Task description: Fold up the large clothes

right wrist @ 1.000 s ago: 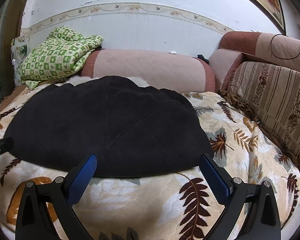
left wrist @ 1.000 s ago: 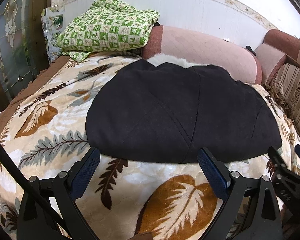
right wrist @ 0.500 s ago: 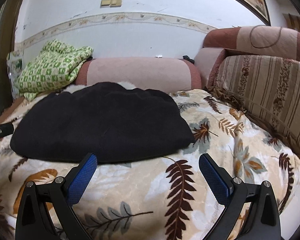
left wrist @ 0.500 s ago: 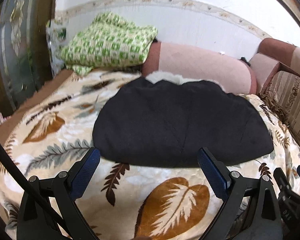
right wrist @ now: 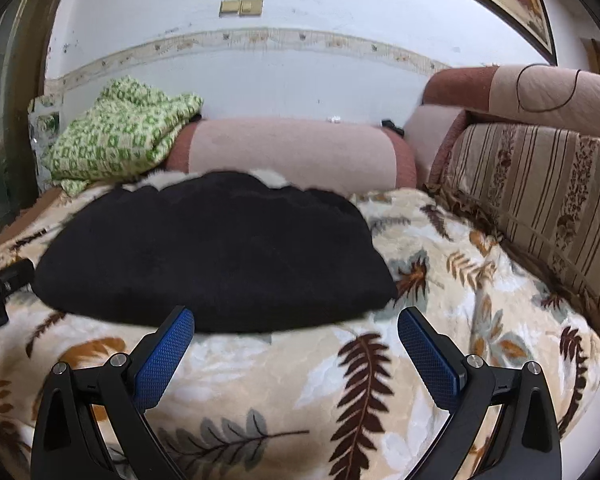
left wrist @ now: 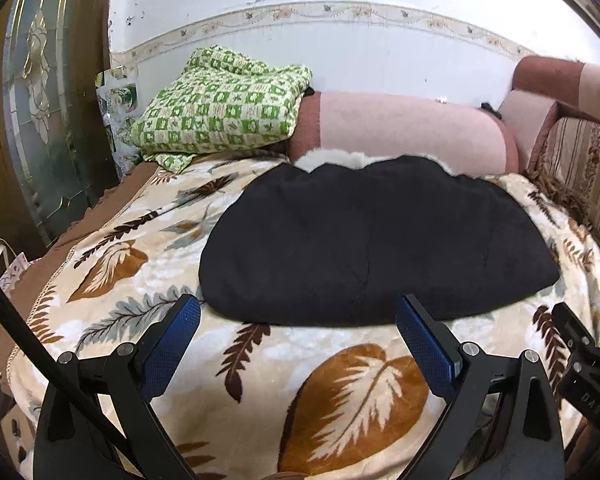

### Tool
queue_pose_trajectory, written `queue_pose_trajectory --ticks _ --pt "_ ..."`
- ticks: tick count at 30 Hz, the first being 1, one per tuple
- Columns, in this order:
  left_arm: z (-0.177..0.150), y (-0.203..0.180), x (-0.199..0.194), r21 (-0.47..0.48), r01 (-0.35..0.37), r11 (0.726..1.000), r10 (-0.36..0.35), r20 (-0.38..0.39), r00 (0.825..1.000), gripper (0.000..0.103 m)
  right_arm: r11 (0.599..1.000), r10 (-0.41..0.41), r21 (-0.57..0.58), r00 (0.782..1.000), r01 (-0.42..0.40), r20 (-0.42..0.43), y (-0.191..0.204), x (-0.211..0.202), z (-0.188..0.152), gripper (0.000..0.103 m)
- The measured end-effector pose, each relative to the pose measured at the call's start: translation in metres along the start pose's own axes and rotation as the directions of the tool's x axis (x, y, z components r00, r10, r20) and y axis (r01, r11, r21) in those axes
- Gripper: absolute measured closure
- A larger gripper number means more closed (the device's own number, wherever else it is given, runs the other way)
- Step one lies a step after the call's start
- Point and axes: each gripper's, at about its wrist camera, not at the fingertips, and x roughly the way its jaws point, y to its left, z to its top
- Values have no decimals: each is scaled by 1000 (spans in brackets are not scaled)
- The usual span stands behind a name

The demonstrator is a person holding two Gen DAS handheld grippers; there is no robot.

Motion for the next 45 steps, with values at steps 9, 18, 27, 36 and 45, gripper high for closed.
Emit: queue_pose_trajectory --ticks 9,18,27,36,45 --pt "-3 9 24 -51 31 998 -37 -109 993 5 999 31 20 1000 -31 -4 7 4 -2 0" --pt "-6 11 30 -58 2 998 -10 -138 990 5 999 48 -8 998 -48 -37 15 11 -7 0" --pt "-7 13 31 -68 -2 998 -8 -147 989 5 999 44 -10 998 -45 -40 15 10 -8 0" --pt "-9 9 30 -39 0 999 -6 -141 990 5 999 36 -24 998 -37 -44 17 10 -10 0" --pt "-10 9 31 -39 2 999 -8 -150 989 5 999 33 -15 998 -34 -60 16 13 -11 0"
